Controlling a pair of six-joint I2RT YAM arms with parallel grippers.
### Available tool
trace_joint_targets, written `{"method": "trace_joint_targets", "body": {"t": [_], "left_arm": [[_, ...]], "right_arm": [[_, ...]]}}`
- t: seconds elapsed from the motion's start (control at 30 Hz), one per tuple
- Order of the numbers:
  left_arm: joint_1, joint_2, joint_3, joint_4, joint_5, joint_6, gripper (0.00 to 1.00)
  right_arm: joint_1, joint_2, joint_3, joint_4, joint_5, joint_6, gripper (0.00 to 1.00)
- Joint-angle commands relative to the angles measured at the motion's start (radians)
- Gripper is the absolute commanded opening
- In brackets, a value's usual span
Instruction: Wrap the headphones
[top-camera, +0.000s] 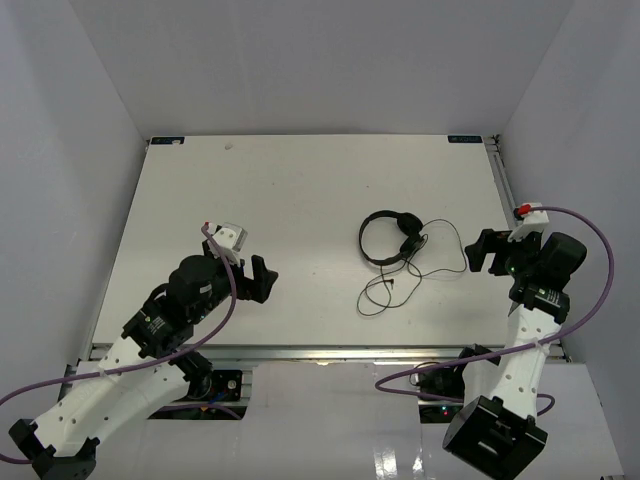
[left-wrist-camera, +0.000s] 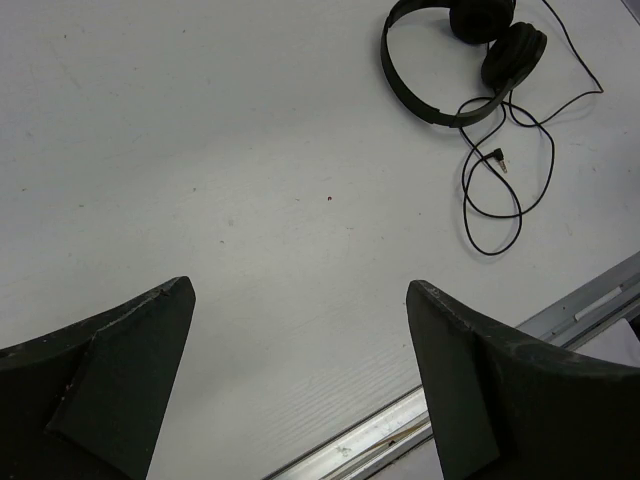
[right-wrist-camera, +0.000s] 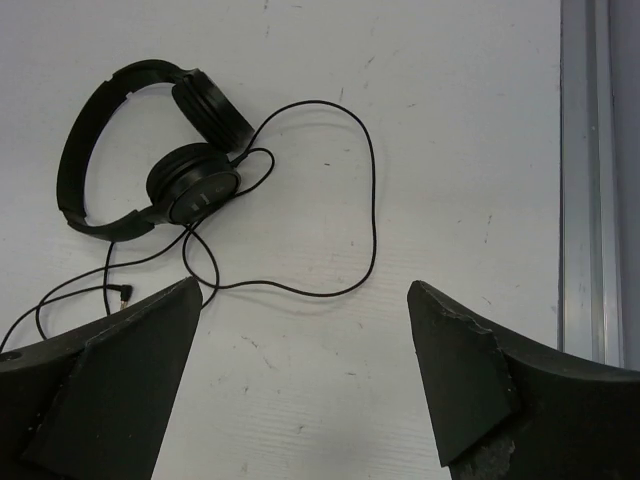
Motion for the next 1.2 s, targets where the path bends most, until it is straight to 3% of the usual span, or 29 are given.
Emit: {"method": "trace_joint_targets", "body": {"t": [0.0, 0.1, 0.2, 0.3, 0.47, 0.6, 0.67, 0.97, 1.17], "left_arm": [[0.002, -0.007, 0.000, 0.005, 0.030, -0.007, 0.98], [0.002, -0.027, -0.009, 0.041, 0.088, -0.011, 0.98], [0.002, 0.001, -0.019, 0.085, 0.187, -0.084, 0.98], [0.002, 0.115, -0.005, 0.131, 0.259, -0.212, 0.98], [-0.005, 0.420, 0.126, 0.184, 0.346, -0.399, 0.90], [-0.039, 0.679, 0.359, 0.126, 0.291, -0.482, 0.86], [-0.089, 0.868, 0.544, 0.016, 0.184, -0.510, 0.85], [-0.149, 1.497, 1.183, -0.416, -0.043, -0.571, 0.74], [-0.149, 1.639, 1.380, -0.438, -0.089, -0.536, 0.65]], "right_arm": [[-0.005, 0.011, 0.040, 0.052, 0.024, 0.031, 0.90], [-0.005, -0.003, 0.036, -0.019, -0.170, -0.141, 0.90], [-0.004, 0.003, 0.056, -0.177, -0.359, -0.485, 0.90], [-0.004, 0.035, 0.056, -0.299, -0.525, -0.613, 0.90], [-0.003, 0.109, 0.027, -0.308, -0.577, -0.611, 0.95], [-0.004, 0.174, 0.033, -0.293, -0.543, -0.583, 0.99], [-0.005, 0.184, 0.031, -0.286, -0.553, -0.569, 0.93], [-0.010, 0.173, 0.006, -0.216, -0.530, -0.513, 0.92], [-0.013, 0.157, 0.003, -0.217, -0.538, -0.511, 0.92]]}}
